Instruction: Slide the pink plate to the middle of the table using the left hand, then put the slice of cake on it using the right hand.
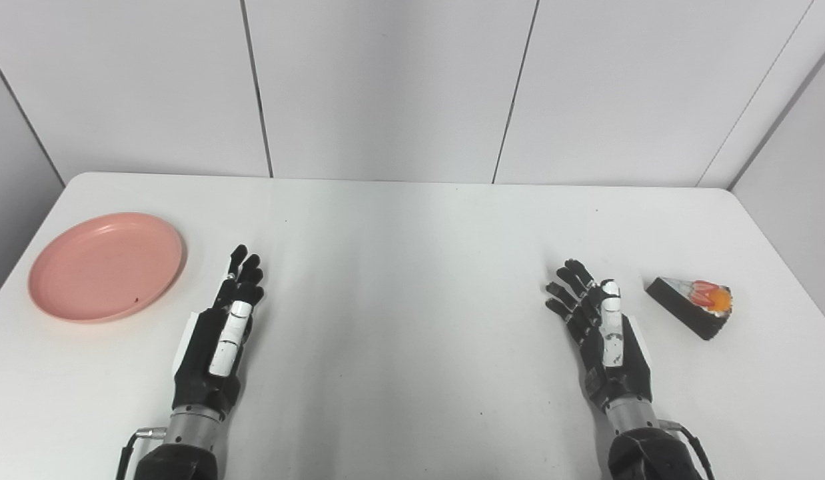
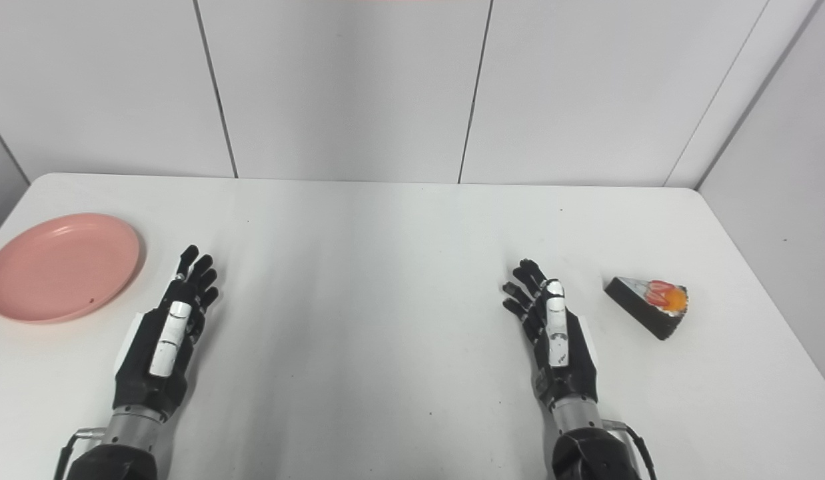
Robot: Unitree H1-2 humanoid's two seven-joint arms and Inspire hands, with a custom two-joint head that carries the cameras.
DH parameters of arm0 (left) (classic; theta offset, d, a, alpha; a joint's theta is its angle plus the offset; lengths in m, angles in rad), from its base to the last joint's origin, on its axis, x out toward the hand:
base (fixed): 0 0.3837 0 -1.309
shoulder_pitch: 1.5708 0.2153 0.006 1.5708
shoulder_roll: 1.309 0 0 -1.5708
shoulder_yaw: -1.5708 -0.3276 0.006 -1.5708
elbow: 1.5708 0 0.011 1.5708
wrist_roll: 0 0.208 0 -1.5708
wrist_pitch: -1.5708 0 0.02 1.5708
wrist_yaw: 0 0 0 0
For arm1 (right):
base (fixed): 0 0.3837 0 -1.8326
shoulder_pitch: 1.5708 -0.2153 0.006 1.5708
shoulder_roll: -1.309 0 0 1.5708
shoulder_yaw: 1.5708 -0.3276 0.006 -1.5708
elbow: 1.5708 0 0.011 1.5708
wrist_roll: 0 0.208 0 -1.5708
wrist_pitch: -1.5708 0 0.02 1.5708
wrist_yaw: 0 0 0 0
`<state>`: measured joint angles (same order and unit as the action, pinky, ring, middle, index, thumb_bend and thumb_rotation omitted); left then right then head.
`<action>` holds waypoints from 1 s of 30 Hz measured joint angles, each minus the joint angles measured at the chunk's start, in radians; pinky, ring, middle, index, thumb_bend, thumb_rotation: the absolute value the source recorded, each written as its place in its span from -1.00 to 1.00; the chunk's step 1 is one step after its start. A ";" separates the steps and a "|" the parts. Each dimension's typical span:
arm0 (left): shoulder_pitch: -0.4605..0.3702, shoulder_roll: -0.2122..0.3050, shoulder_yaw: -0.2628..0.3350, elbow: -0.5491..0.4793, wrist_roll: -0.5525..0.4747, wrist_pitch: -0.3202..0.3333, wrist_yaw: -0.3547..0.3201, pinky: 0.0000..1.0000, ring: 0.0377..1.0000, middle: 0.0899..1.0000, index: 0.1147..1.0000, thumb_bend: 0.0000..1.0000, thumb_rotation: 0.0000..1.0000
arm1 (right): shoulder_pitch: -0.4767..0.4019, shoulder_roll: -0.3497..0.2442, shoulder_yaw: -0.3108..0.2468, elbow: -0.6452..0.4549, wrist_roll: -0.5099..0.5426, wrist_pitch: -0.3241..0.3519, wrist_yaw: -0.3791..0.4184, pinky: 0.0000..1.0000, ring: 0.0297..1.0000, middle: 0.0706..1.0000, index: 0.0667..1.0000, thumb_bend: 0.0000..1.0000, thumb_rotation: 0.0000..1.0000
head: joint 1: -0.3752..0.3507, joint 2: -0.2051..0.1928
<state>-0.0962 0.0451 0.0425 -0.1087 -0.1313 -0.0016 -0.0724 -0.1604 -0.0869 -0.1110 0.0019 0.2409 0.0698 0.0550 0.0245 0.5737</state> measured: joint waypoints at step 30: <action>0.000 0.003 -0.006 -0.004 -0.004 0.004 0.012 1.00 1.00 1.00 1.00 0.57 0.68 | 0.001 0.001 0.004 -0.001 -0.003 -0.007 0.002 0.73 0.70 0.76 0.73 0.78 1.00 | -0.006 0.002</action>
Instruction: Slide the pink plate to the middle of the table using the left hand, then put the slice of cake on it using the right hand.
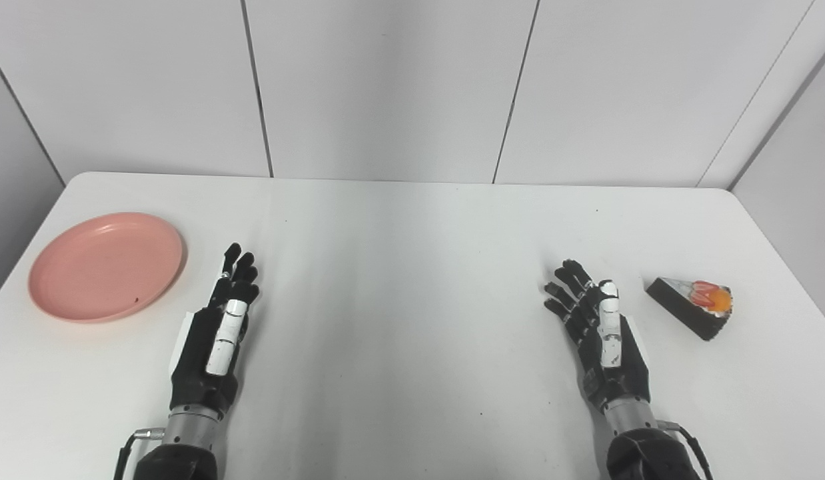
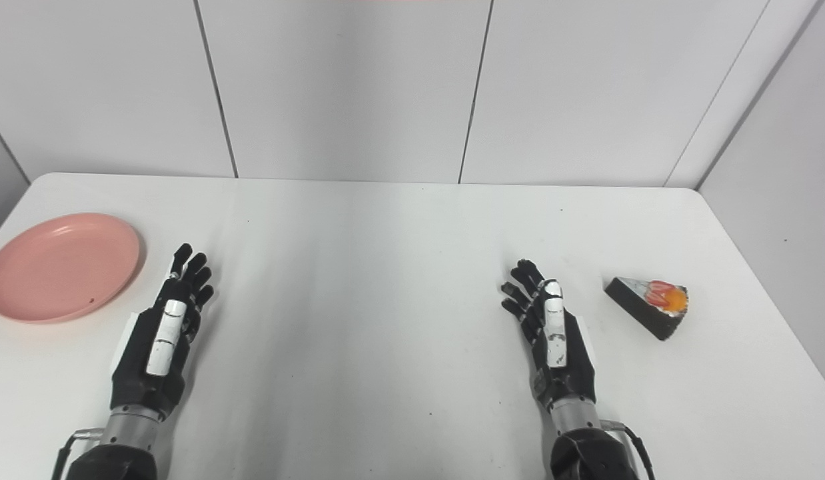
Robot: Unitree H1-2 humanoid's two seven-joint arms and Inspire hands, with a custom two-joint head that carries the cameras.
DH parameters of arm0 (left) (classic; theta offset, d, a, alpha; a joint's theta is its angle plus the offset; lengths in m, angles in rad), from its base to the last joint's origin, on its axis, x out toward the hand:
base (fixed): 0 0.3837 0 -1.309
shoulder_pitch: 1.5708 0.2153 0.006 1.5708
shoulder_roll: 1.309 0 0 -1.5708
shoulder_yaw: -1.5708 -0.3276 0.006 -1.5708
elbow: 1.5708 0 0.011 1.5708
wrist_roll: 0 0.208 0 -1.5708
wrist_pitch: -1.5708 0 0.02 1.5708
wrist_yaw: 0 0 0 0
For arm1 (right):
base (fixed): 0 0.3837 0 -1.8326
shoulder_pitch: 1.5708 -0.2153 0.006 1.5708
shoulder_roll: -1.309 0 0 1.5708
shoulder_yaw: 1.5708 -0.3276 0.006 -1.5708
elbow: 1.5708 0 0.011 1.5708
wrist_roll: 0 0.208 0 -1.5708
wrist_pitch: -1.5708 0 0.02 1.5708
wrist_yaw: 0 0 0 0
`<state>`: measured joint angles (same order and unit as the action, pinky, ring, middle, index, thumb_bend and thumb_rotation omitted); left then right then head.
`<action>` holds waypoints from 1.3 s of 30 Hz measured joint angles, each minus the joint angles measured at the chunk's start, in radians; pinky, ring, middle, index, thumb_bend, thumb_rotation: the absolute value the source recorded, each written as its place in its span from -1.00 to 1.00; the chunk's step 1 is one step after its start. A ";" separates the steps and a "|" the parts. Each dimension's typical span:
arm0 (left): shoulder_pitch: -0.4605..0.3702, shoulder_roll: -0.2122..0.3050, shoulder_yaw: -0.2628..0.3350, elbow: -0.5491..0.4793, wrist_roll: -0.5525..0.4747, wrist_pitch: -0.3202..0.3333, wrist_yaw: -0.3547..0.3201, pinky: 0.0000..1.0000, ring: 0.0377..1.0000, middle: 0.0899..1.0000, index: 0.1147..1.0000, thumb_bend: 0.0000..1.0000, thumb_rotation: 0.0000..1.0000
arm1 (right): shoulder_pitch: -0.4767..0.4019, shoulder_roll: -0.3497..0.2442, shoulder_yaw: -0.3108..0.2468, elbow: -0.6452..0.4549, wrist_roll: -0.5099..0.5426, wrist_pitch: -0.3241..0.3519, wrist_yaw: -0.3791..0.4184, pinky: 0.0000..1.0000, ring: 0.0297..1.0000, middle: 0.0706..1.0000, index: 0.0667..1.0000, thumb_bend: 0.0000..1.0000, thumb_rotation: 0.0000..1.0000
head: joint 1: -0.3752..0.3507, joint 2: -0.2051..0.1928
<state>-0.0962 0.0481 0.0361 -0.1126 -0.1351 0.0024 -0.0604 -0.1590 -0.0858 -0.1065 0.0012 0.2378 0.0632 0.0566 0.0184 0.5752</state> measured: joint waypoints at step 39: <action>-0.088 -0.068 -0.077 0.221 0.154 -0.156 0.045 1.00 1.00 1.00 1.00 0.35 0.80 | -0.124 -0.080 -0.069 0.278 0.071 -0.181 0.132 0.80 0.73 0.78 0.77 0.54 1.00 | 0.295 -0.236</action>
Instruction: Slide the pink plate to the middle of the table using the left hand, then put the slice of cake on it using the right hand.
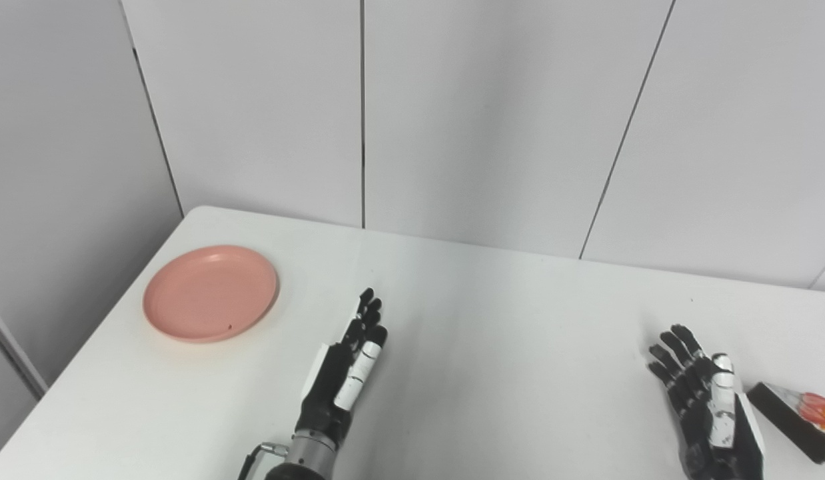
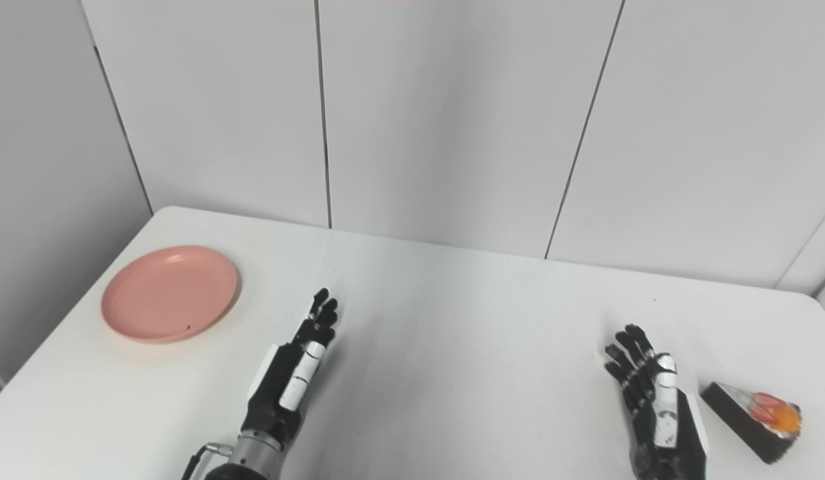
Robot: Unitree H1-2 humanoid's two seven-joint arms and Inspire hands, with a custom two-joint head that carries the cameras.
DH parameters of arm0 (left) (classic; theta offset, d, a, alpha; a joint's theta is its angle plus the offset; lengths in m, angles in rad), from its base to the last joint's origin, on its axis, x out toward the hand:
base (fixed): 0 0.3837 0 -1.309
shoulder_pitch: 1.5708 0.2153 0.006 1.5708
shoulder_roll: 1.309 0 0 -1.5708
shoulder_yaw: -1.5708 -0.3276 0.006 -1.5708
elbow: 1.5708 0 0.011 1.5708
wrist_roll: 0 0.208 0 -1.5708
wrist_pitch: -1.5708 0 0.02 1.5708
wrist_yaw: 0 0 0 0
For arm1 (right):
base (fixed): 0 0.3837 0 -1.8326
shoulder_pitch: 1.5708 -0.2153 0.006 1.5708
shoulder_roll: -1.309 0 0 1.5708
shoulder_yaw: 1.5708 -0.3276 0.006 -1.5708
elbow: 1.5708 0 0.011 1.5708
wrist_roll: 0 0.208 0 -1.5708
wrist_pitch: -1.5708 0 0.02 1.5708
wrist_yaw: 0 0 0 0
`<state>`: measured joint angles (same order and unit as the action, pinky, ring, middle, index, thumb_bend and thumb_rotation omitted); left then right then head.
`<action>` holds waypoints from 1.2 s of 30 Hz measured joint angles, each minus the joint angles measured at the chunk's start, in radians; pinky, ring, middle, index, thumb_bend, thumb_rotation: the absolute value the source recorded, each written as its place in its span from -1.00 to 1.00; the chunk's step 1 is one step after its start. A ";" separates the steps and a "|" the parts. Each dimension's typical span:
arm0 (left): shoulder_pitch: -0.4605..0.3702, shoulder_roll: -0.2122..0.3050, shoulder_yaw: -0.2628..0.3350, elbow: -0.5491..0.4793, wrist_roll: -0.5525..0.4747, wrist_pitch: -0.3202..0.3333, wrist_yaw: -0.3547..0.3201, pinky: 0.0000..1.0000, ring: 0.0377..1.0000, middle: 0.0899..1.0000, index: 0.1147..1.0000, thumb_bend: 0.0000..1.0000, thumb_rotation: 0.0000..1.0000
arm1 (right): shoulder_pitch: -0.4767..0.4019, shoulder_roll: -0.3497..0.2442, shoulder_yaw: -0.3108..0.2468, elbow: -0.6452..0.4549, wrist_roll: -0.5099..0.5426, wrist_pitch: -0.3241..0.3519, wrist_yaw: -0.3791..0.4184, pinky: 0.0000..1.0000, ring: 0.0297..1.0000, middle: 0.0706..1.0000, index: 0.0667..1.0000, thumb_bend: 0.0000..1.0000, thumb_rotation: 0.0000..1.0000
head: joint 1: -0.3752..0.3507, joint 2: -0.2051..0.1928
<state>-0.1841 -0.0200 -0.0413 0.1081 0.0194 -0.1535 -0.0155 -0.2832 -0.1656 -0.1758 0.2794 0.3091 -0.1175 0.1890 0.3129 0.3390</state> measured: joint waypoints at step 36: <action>-0.204 0.174 0.202 -0.064 -0.097 -0.124 0.018 0.52 0.59 0.56 0.66 0.78 0.67 | -0.011 0.055 0.015 0.001 -0.099 -0.026 -0.055 0.69 0.69 0.77 0.77 0.55 1.00 | -0.081 -0.045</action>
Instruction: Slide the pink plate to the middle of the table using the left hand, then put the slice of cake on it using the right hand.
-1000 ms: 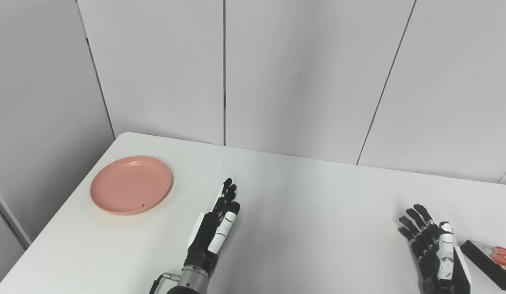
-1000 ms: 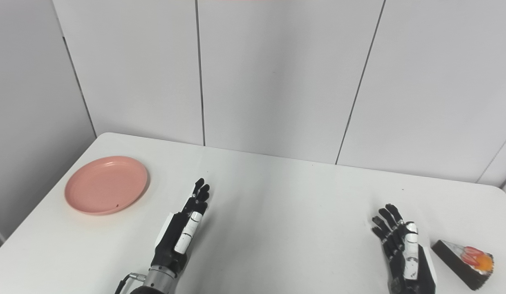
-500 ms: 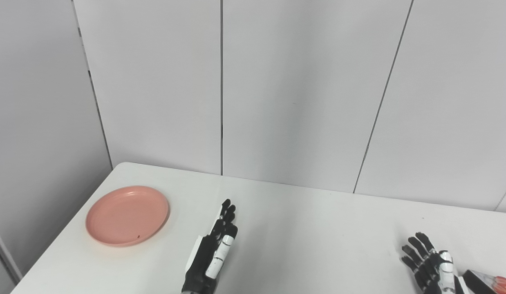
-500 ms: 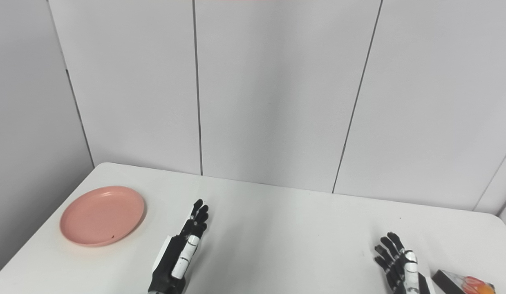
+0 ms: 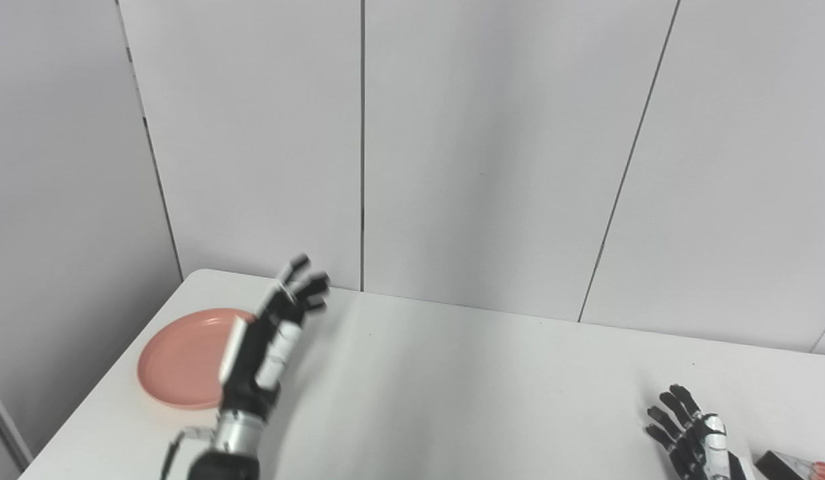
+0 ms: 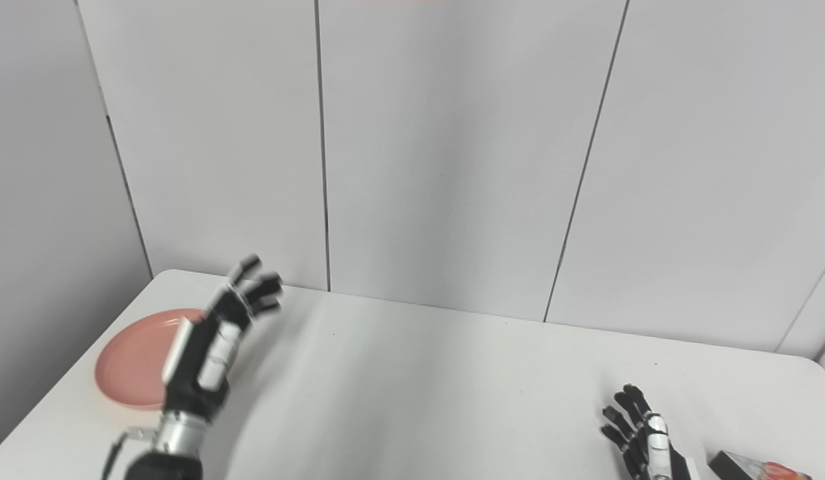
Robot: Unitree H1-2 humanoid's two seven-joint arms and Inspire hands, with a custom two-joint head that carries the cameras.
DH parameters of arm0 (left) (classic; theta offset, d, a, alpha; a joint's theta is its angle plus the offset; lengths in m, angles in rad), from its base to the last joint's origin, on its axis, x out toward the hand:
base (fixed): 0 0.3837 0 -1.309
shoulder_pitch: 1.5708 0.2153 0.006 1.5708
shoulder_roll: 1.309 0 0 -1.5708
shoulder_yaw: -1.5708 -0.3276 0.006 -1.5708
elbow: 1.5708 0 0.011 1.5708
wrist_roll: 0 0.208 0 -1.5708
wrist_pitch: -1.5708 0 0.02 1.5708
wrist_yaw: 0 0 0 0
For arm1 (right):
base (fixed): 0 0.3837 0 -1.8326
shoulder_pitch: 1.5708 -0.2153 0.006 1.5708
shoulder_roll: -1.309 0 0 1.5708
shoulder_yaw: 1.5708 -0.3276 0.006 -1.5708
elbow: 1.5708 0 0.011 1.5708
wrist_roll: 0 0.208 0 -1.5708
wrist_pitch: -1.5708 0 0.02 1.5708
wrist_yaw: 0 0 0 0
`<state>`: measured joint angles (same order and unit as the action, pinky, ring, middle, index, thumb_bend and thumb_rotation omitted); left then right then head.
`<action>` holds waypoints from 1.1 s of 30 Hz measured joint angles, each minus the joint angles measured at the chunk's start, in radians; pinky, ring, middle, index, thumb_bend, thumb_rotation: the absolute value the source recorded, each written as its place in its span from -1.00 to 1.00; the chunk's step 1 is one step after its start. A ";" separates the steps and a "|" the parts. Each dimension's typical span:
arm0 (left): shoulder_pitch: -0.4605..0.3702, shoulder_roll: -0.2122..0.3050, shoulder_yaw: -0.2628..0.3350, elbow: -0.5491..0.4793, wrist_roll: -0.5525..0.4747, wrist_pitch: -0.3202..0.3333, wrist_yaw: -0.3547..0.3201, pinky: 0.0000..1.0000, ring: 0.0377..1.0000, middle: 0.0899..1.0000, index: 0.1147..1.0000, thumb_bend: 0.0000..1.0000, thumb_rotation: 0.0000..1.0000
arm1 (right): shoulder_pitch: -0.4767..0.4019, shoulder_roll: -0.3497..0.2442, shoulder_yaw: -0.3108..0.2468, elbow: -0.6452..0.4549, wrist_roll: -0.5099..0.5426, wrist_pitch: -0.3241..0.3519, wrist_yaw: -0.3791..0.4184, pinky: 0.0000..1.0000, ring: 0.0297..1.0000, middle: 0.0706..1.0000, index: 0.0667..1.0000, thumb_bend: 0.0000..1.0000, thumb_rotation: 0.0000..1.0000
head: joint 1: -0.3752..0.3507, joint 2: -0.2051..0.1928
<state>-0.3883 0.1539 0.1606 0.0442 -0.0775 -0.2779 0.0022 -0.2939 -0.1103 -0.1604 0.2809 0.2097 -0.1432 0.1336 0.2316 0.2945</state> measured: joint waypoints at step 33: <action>-0.291 0.395 0.191 0.958 -0.107 -0.121 -0.026 0.54 0.72 0.68 0.77 0.71 0.73 | 0.025 0.004 0.018 -0.043 0.006 0.009 -0.006 0.58 0.66 0.75 0.74 0.56 1.00 | 0.000 0.035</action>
<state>-0.6789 0.5491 0.3520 1.0020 -0.1842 -0.3994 -0.0236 -0.2692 -0.1064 -0.1426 0.2378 0.2152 -0.1338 0.1275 0.2316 0.3298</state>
